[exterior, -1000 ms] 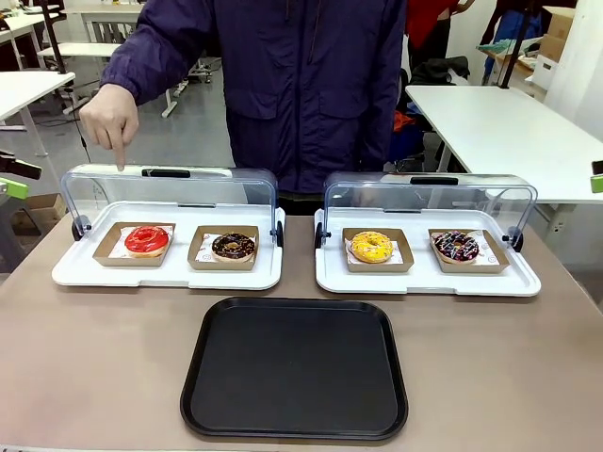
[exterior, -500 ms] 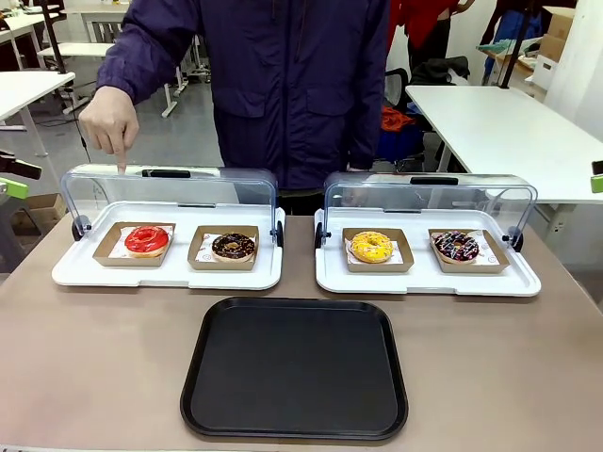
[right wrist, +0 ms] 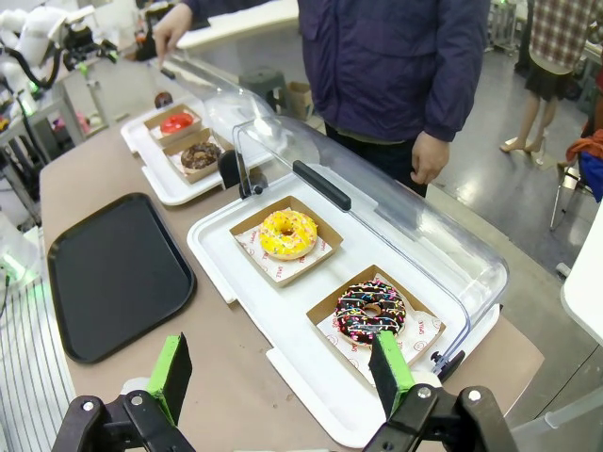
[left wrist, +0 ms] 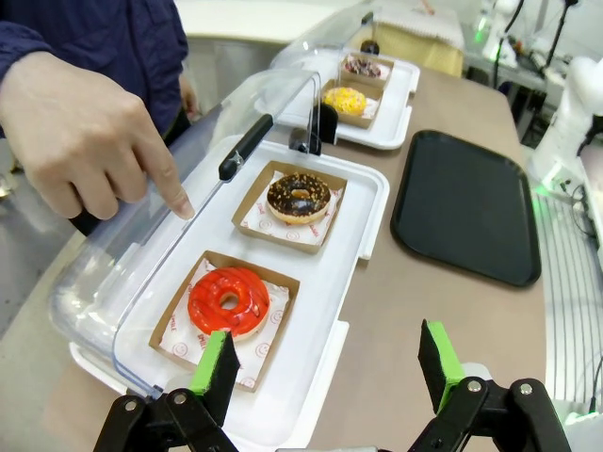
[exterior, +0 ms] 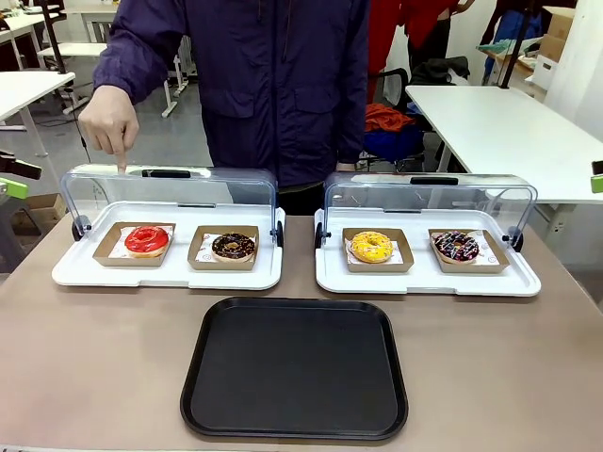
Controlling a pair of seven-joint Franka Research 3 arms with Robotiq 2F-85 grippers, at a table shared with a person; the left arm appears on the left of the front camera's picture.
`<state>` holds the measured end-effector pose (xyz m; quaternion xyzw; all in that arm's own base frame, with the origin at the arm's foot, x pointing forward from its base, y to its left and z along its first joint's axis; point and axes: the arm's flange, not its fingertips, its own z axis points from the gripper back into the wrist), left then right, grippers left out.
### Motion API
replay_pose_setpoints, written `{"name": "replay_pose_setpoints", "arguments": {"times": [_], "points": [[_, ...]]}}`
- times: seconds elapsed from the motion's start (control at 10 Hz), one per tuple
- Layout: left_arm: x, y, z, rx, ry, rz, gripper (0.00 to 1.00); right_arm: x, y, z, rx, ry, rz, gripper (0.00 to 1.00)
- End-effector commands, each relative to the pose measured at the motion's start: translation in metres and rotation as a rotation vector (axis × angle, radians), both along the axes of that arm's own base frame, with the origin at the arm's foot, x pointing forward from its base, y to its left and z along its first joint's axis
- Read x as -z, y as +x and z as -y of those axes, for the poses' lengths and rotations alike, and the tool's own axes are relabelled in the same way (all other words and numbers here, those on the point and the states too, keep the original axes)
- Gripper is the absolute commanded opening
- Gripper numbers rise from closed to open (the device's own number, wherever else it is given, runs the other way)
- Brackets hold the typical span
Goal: Move the first donut from the left to the tray.
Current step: Pick up the Paper togo box containing the Donut indicated by the person and place it on the Handle tray.
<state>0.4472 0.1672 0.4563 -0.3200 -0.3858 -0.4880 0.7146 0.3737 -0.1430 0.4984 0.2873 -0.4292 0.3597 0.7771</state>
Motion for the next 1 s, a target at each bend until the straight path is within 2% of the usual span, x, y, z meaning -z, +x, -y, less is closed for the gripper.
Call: {"name": "replay_pose_setpoints", "arguments": {"times": [0.0, 0.2, 0.4, 0.7, 0.9], "points": [[-0.013, 0.010, 0.021, 0.040, 0.138, 0.016, 1.00, -0.001, 0.004, 0.000, -0.006, 0.008, 0.035, 1.00], [-0.019, 0.022, 0.061, 0.117, 0.396, -0.021, 1.00, -0.001, 0.004, 0.000, -0.006, 0.008, 0.035, 1.00], [-0.008, 0.024, 0.090, 0.190, 0.575, -0.059, 1.00, -0.001, 0.004, 0.000, -0.006, 0.008, 0.035, 1.00], [0.028, 0.017, 0.117, 0.277, 0.790, -0.039, 1.00, -0.001, 0.004, 0.000, -0.006, 0.008, 0.035, 1.00], [0.058, 0.014, 0.118, 0.311, 0.834, 0.029, 1.00, -0.001, 0.004, 0.000, -0.006, 0.008, 0.035, 1.00]]}}
